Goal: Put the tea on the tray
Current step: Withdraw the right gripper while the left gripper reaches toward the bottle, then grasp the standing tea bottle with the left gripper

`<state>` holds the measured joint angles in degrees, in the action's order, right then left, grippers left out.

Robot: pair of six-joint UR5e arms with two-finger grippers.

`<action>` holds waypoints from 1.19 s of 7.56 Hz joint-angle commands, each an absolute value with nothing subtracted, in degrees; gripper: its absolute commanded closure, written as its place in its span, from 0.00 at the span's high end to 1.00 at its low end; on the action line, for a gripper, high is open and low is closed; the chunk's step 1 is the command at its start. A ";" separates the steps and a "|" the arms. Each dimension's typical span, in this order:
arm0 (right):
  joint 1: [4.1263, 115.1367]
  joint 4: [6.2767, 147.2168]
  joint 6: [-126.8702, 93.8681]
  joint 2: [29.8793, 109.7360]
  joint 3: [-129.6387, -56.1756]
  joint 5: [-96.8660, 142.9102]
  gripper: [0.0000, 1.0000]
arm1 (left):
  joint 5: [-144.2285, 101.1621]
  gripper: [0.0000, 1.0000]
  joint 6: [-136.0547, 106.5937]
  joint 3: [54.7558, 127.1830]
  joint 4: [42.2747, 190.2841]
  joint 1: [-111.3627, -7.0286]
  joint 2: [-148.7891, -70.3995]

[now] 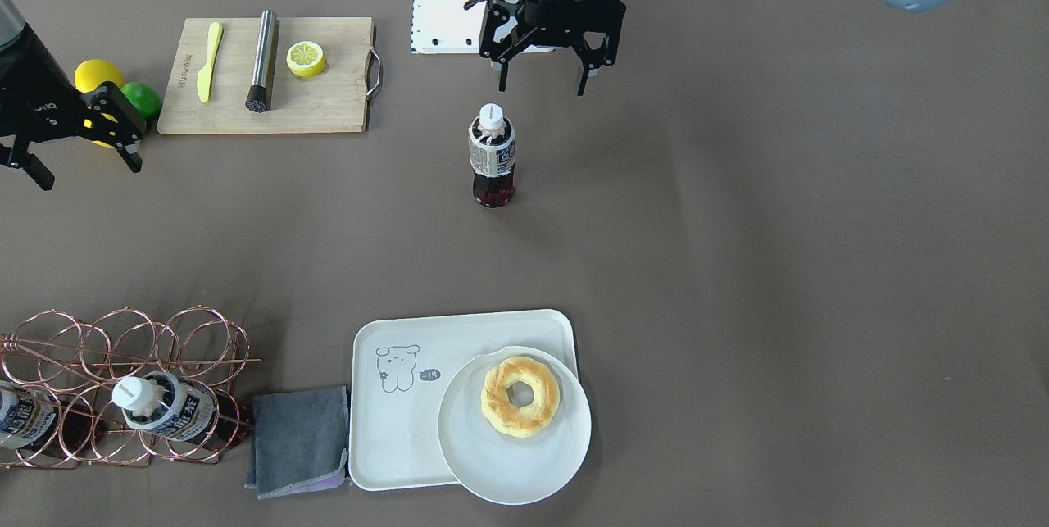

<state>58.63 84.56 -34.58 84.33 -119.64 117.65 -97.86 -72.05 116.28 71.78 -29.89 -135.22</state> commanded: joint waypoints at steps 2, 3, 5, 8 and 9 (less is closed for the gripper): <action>61.78 66.44 -32.43 92.96 -112.97 119.00 1.00 | -86.75 0.99 -76.37 112.78 72.85 -22.06 -137.20; 63.35 64.10 -32.43 93.42 -111.72 122.31 1.00 | -86.57 0.99 -77.25 112.07 75.21 -21.97 -136.94; 64.51 63.98 -32.17 93.43 -111.80 123.31 1.00 | -83.09 0.97 -77.26 110.93 76.37 -22.15 -136.93; 64.69 63.98 -32.26 93.25 -111.88 123.40 1.00 | -82.09 0.88 -77.43 107.32 80.86 -21.97 -136.50; 64.69 63.98 -32.26 93.08 -111.80 123.49 1.00 | -82.09 0.85 -77.34 107.31 80.86 -21.97 -136.49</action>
<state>64.62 64.00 -32.25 93.30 -111.91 123.38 -82.22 -77.40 107.88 80.28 -22.00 -136.56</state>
